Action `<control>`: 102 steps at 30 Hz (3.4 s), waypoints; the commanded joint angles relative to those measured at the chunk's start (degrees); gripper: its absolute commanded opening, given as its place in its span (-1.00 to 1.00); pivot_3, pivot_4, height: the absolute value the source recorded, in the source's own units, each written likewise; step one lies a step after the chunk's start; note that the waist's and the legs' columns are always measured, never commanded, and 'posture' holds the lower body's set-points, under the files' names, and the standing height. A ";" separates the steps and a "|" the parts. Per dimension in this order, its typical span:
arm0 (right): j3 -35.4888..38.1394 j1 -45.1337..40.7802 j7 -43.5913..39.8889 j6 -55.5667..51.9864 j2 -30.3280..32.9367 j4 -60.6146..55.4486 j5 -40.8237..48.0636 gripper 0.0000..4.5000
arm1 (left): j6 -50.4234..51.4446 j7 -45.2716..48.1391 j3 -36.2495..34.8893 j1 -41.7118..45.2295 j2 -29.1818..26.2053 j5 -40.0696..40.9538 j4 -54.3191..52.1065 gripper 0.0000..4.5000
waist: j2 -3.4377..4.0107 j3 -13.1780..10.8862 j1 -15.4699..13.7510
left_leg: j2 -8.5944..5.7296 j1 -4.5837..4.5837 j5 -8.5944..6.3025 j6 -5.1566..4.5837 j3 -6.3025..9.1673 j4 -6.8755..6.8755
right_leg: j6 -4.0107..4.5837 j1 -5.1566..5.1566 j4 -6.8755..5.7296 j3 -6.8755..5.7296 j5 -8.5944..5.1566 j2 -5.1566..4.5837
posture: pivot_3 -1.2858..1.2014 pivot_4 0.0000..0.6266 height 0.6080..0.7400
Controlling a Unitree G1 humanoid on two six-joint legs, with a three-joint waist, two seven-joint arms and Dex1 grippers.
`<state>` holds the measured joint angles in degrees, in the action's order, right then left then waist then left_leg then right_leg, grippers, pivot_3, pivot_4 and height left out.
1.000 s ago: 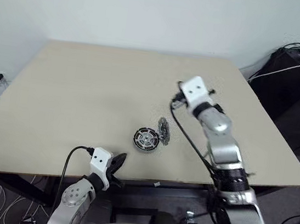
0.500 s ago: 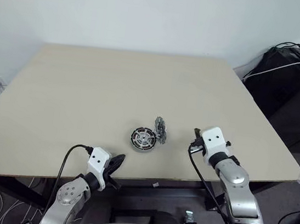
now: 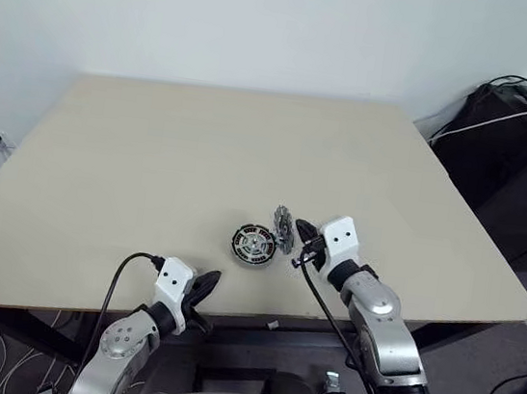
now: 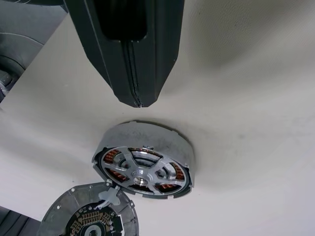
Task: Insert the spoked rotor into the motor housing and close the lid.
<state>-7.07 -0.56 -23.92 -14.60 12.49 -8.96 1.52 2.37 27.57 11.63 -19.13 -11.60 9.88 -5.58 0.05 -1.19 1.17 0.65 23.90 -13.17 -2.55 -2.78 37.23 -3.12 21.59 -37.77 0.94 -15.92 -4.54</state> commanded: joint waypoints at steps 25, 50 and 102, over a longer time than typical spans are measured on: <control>-9.15 -9.82 -3.60 3.20 -5.72 17.17 0.03 -0.98 | -0.16 -0.89 -1.02 -0.35 0.39 0.23 -2.78 -1.00 | -0.07 -0.06 0.27 | 0.00 0.01 0.00 0.01 0.01 -0.06 | 0.01 0.04 0.00 0.01 0.00 -0.03 | 0.03 -1.00 1.00; -9.27 -14.98 -16.68 9.79 1.57 21.31 1.62 0.44 | -1.04 -1.26 -0.83 -0.17 0.79 0.03 -1.93 -1.00 | -0.03 -0.01 0.37 | -0.01 0.02 -0.01 0.02 0.02 -0.11 | 0.02 0.08 0.02 0.01 0.00 -0.08 | 0.03 -1.00 1.00; -9.16 -23.46 -22.56 6.69 0.18 35.81 0.43 0.45 | -1.56 -2.76 -1.06 -1.63 1.46 -0.02 -3.32 -1.00 | -0.01 -0.01 0.39 | -0.03 0.04 -0.02 0.03 0.03 -0.18 | 0.06 0.13 0.00 0.12 0.00 -0.26 | 0.03 -1.00 1.00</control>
<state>-16.79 -23.48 -47.16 -7.06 12.79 27.80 2.34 1.79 24.97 10.60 -21.04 -10.40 9.68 -6.12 0.04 -1.20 1.56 0.62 23.94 -13.19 -2.51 -2.76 37.05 -3.05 21.72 -37.77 1.05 -15.92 -4.80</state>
